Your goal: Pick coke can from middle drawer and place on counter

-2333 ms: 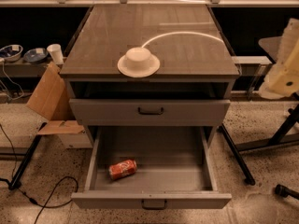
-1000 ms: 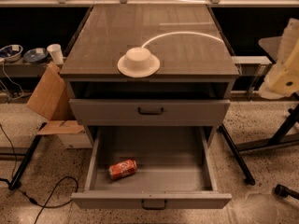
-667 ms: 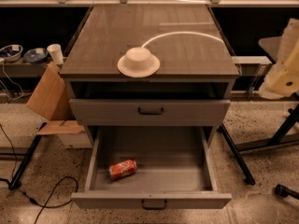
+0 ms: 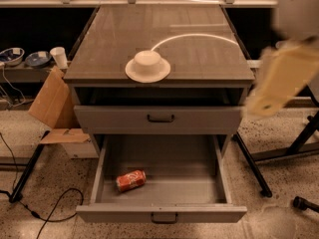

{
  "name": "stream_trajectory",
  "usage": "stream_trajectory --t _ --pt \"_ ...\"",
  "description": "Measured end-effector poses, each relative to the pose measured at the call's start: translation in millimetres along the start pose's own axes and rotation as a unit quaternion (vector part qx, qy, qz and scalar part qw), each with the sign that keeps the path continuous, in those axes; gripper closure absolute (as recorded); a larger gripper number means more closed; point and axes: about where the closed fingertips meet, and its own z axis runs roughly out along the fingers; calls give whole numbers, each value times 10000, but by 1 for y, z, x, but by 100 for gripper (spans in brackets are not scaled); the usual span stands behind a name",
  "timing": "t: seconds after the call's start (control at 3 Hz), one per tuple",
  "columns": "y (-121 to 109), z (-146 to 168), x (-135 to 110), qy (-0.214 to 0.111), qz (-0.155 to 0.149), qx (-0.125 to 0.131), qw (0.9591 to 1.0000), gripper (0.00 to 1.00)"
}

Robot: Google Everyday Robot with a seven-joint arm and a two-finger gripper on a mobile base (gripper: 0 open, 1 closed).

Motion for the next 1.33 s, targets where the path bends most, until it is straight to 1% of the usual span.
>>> stream_trajectory --t 0.33,0.67,1.0,1.33 --pt "24 100 -32 -134 -222 -531 9983 0" --pt "41 180 -43 -246 -318 -878 9953 0" --pt "56 254 -41 -414 -396 -1042 9929 0" --pt "66 289 -31 -558 -474 -996 9923 0"
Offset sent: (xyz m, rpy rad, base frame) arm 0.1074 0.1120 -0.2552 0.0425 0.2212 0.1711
